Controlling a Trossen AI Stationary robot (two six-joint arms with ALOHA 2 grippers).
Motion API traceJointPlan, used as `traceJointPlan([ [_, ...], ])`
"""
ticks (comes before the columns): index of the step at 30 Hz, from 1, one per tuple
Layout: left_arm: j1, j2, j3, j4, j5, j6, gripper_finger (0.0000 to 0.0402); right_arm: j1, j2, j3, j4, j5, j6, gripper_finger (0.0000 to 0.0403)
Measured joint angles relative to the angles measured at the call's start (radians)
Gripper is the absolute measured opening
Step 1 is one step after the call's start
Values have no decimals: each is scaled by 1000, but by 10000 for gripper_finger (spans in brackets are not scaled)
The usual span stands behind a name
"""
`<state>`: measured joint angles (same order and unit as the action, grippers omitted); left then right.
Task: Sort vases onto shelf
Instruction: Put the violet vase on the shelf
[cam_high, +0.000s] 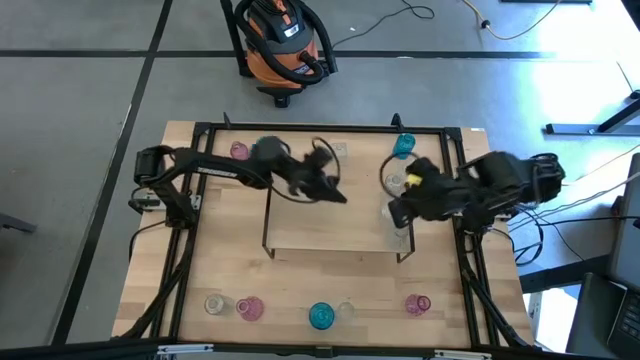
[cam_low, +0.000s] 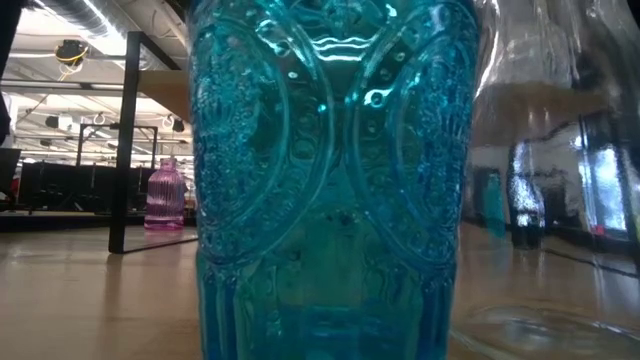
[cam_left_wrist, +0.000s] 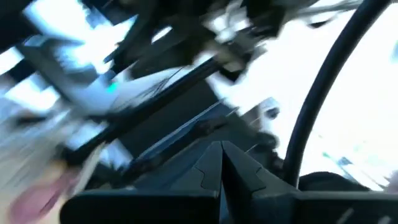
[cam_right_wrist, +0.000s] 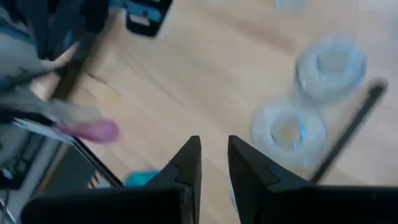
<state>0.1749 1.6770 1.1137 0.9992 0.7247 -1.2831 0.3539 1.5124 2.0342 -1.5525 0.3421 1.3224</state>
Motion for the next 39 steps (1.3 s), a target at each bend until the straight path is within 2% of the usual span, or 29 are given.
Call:
traceJointPlan([
  [3,37,-66,0,37,8,6,0,24,0,66,26,128,-68,60],
  [6,110,-186,0,28,46,108,0,50,-1,91,55,243,-97,60],
  [9,225,-362,2,-87,14,255,0,74,1,92,57,318,-97,60],
  [11,322,-483,5,-357,-3,384,0,80,1,80,60,359,-98,60],
  [13,423,-597,5,-746,-55,550,0,79,1,69,61,398,-98,60],
  [15,507,-681,3,-1160,-175,756,0,78,2,59,63,449,-98,60],
  [17,573,-720,2,-1485,-291,936,0,74,2,50,71,522,-97,60],
  [19,629,-723,0,-1700,-339,1053,0,62,2,45,87,579,-98,60],
  [21,678,-708,-1,-1816,-370,1131,0,44,2,45,97,590,-98,60],
  [25,771,-640,-1,-1887,-517,1275,0,-9,2,45,97,584,-101,60],
  [27,813,-588,-1,-1896,-523,1321,1,-35,4,45,99,569,-101,60],
  [29,843,-539,-1,-1918,-482,1362,9,-54,5,45,111,538,-104,60],
  [32,868,-475,-1,-1935,-424,1430,37,-69,5,45,116,490,-148,60],
  [34,878,-446,0,-1946,-438,1409,62,-69,5,45,116,477,-164,60],
  [39,887,-400,0,-2082,-618,1397,122,-66,3,45,112,473,-196,60],
])
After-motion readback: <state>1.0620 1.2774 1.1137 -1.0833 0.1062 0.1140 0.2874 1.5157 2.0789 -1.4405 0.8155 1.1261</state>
